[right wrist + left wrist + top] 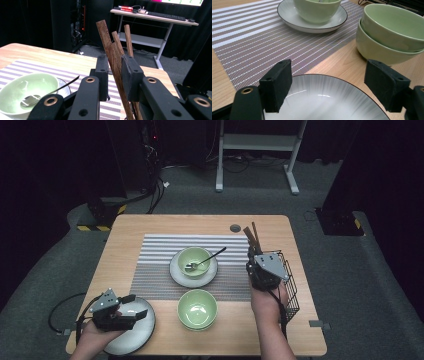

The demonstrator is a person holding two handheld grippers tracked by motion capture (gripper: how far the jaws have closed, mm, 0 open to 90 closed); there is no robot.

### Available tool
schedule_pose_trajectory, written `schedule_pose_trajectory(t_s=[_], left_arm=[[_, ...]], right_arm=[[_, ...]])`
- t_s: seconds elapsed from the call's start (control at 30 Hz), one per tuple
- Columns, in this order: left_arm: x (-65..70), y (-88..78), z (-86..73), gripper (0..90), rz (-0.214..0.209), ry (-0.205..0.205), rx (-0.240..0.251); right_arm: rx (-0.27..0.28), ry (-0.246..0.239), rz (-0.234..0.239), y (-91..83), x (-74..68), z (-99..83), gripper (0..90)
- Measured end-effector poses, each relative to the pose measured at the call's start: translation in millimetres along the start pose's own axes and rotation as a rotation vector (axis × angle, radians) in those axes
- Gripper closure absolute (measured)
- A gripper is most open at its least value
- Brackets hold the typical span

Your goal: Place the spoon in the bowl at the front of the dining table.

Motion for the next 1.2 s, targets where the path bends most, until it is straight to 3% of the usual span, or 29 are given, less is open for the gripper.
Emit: schedule_pose_trajectory(t_s=[0.7, 1.2], left_arm=[[2.5, 2.7, -2.4, 22.6, -0.003, 0.005, -0.007], [-3.8, 0.8, -0.6, 22.7, 0.006, -0.001, -0.005]], right_arm=[[0.020, -0.008, 0.001, -13.3, 11.7, 1.3, 78.2], [0.027, -0.017, -0.011, -14.1, 16.9, 3.1, 79.8]])
Point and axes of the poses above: each handheld gripper's, and its own axes: y roughly forward along the jaws, z roughly out of its top, x roughly to its right, the point moved 7 cm from there along y, roughly forward along the jaws, and after that the axes turned 7 degrees about -y, right-handed, at the moved point
